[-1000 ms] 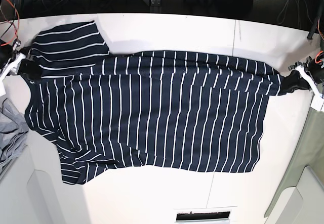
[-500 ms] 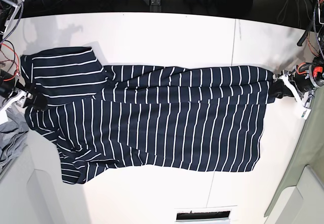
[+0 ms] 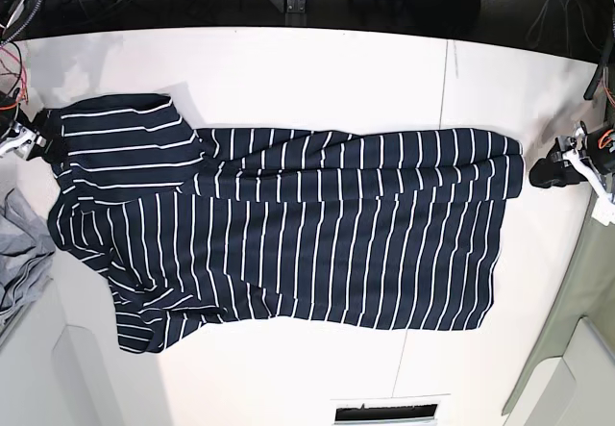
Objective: Layout the t-shirt on the table in an organized manner, then fold the t-shirt properly
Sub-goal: 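Lower the folded edge onto the shirt and release both grippers, then move both grippers to the shirt's folded edge and grasp it, then lift the folded edge with both grippers and fold it over again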
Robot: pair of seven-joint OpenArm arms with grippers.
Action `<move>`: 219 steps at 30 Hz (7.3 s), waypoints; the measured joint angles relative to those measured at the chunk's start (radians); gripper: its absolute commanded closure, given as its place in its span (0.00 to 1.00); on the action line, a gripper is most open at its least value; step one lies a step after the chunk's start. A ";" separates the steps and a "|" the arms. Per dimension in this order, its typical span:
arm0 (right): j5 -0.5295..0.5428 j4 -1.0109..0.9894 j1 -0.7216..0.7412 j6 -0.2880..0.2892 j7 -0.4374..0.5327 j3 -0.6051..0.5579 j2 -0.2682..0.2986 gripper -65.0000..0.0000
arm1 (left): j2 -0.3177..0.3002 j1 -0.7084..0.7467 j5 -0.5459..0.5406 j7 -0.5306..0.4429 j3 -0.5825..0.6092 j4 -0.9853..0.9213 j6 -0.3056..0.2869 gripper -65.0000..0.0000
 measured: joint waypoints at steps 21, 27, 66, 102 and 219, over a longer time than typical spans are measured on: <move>-0.088 -0.003 -0.061 -0.016 0.117 0.004 0.055 0.31 | 0.057 0.052 0.054 -0.084 -0.005 -0.010 0.007 0.42; -0.097 -0.019 -0.062 -0.016 0.118 0.003 0.053 0.31 | 0.126 0.050 0.134 -0.137 -0.005 -0.011 0.045 0.42; 0.178 0.046 -0.227 0.001 -0.076 0.032 -0.043 1.00 | 0.002 0.338 0.164 -0.074 -0.012 0.320 0.060 1.00; 0.024 0.183 0.021 -0.012 0.078 -0.047 0.069 0.50 | -0.056 0.348 0.109 -0.071 -0.019 0.521 0.019 0.56; -0.306 -0.432 0.374 -0.082 0.430 -0.407 -0.051 0.47 | -0.092 -0.164 -0.122 0.104 0.325 -0.181 0.000 1.00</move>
